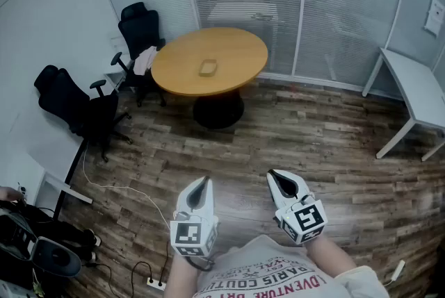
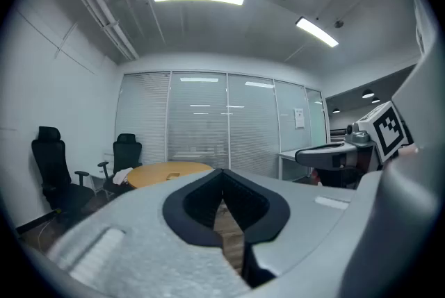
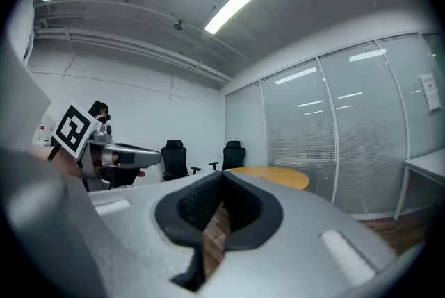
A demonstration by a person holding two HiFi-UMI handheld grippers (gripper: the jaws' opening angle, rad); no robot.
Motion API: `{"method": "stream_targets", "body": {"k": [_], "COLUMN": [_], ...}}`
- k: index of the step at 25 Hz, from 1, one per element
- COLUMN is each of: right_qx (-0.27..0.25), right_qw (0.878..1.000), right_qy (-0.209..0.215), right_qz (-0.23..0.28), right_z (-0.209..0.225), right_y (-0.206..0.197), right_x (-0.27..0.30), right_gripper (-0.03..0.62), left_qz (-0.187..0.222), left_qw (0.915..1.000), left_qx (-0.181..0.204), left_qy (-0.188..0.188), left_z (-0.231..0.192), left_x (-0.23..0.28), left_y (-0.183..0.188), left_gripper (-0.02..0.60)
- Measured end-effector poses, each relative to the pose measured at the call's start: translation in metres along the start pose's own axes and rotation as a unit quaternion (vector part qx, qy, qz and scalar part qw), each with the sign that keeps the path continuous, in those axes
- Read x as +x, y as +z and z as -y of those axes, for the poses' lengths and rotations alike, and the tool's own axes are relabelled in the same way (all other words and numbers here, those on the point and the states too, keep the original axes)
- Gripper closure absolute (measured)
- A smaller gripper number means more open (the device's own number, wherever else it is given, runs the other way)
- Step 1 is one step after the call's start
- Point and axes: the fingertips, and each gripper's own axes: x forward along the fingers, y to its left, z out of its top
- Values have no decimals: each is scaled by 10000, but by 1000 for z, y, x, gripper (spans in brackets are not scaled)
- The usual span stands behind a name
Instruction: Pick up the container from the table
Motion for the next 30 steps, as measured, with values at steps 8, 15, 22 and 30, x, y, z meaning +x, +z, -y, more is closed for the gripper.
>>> {"method": "stream_targets", "body": {"k": [8, 15, 22, 30], "right_qx": [-47, 241, 248, 255], "right_qw": [10000, 9997, 9992, 9990], "right_qy": [31, -81, -285, -240], "right_qz": [-21, -18, -133, -283], "right_z": [-6, -11, -41, -64], "right_y": [1, -1, -15, -19], "right_x": [1, 4, 37, 92], "right_gripper": [591, 591, 591, 591], "left_qz": [42, 68, 41, 16], "left_qw": [10000, 9999, 9999, 9999], "left_qx": [43, -95, -118, -122], "left_qy": [37, 14, -13, 107], "left_z": [-8, -18, -67, -127], "left_x": [-7, -12, -21, -12], "left_y": [-8, -7, -21, -29], "left_gripper": [575, 575, 575, 575]}}
